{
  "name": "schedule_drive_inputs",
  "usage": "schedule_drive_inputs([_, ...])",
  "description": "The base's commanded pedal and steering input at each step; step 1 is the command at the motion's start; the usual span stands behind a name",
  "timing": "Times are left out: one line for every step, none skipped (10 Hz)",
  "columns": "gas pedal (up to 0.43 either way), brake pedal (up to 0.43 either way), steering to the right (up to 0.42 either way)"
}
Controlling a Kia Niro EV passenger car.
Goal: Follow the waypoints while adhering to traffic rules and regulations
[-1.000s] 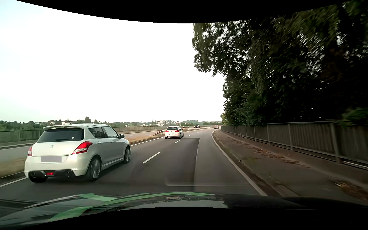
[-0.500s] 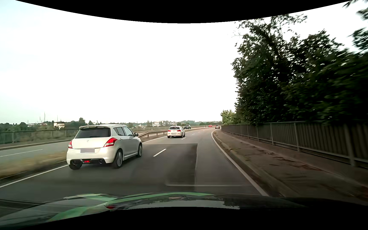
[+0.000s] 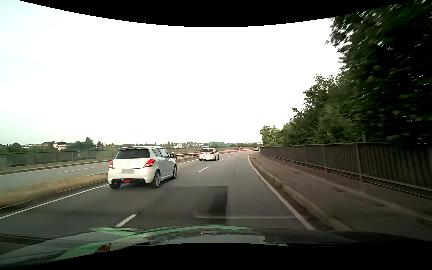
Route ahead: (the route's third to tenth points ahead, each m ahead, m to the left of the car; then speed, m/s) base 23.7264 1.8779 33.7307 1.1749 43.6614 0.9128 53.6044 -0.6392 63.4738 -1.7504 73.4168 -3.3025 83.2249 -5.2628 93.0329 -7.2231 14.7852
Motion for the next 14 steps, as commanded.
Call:
schedule_drive_inputs([0.177, 0.000, 0.009])
schedule_drive_inputs([0.177, 0.000, 0.010])
schedule_drive_inputs([0.177, 0.000, 0.010])
schedule_drive_inputs([0.209, 0.000, 0.010])
schedule_drive_inputs([0.228, 0.000, 0.010])
schedule_drive_inputs([0.228, 0.000, 0.009])
schedule_drive_inputs([0.228, 0.000, 0.010])
schedule_drive_inputs([0.240, 0.000, 0.010])
schedule_drive_inputs([0.248, 0.000, 0.011])
schedule_drive_inputs([0.248, 0.000, 0.011])
schedule_drive_inputs([0.248, 0.000, 0.011])
schedule_drive_inputs([0.248, 0.000, 0.011])
schedule_drive_inputs([0.248, 0.000, 0.012])
schedule_drive_inputs([0.248, 0.000, 0.013])
